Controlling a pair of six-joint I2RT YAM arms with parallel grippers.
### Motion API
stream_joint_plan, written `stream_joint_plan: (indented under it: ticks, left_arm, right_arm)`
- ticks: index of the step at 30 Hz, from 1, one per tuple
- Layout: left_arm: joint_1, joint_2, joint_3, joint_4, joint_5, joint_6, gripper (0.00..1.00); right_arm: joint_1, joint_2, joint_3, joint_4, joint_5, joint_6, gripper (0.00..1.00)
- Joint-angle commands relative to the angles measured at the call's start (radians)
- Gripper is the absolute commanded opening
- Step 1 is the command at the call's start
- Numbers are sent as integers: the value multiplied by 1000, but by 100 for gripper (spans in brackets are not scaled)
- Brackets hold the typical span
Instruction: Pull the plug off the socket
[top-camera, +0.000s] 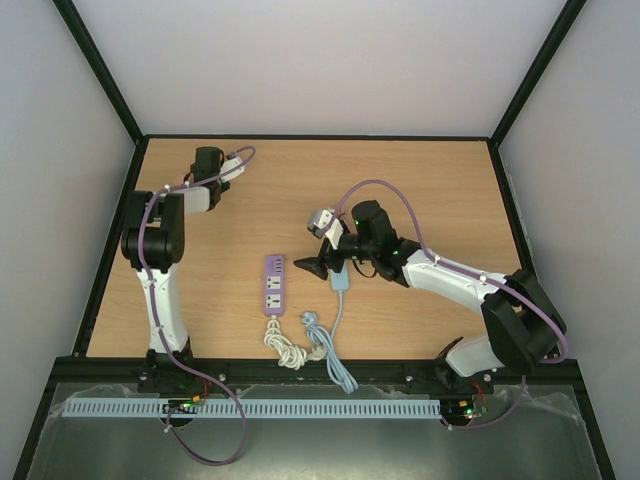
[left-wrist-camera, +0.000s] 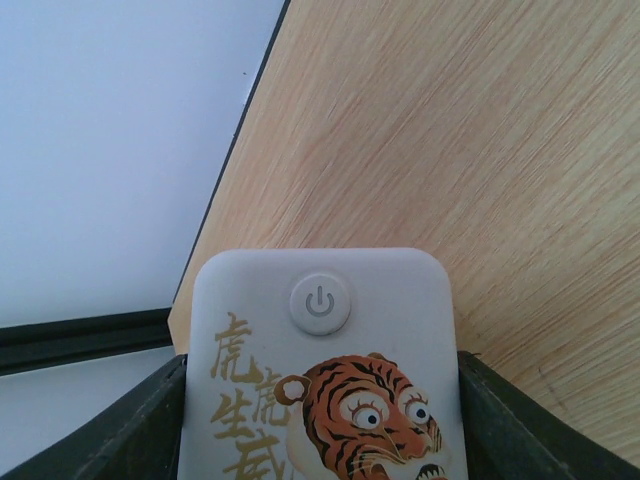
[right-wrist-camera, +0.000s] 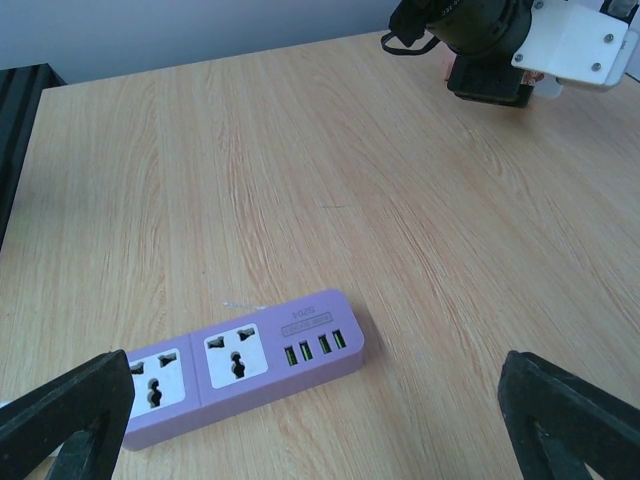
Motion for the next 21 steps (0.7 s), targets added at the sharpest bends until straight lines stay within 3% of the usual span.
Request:
stream_joint_plan:
  ticks: [1, 11, 21]
  left_arm:
    - [-19, 29, 23, 2, -44, 15, 51]
    - [-67, -25, 2, -109, 2, -53, 79]
    - [-94, -135, -31, -234, 88, -140, 89]
  right_arm:
    - [-6, -28, -7, -8, 14, 8, 98]
    - [-9, -35, -15, 4, 20, 9, 98]
    - [-16, -59, -21, 9, 28, 10, 98]
